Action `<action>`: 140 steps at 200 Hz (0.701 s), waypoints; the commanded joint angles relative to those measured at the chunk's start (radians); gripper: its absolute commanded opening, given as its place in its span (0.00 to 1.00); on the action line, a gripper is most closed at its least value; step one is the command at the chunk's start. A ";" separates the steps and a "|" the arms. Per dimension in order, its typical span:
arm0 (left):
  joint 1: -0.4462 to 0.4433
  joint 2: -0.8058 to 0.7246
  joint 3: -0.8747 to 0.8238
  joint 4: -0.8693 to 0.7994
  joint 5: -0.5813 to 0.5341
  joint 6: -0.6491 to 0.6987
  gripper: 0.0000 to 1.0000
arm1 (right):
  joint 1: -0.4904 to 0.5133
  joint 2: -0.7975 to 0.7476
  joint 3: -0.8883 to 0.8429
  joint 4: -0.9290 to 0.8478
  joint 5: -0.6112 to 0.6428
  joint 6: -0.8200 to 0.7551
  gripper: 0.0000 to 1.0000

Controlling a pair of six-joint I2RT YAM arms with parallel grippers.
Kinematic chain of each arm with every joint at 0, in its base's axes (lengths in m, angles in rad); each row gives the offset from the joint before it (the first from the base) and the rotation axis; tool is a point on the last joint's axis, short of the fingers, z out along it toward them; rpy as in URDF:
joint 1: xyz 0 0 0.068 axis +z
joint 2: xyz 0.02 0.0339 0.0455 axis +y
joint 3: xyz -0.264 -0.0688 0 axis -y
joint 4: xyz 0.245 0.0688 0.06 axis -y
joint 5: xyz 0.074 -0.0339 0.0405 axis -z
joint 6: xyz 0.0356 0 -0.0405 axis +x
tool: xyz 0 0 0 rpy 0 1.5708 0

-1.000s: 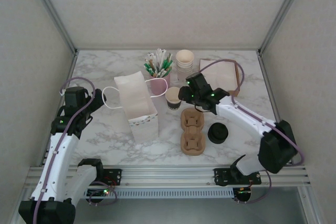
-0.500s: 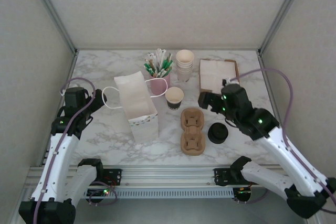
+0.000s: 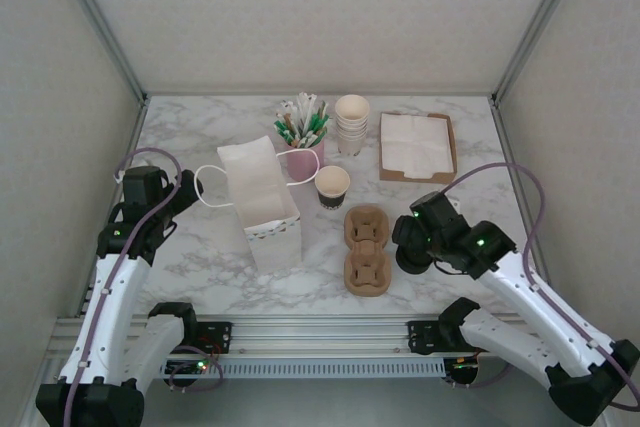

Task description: Pack the takeout coffee

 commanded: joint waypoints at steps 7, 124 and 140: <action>0.010 -0.007 -0.010 -0.006 -0.003 0.013 1.00 | -0.075 0.008 -0.054 0.043 -0.065 0.043 0.94; 0.010 -0.010 -0.012 -0.008 0.002 0.012 1.00 | -0.255 0.128 -0.156 0.158 -0.174 -0.012 0.85; 0.010 -0.008 -0.011 -0.010 -0.002 0.015 1.00 | -0.254 0.139 -0.154 0.151 -0.163 -0.005 0.84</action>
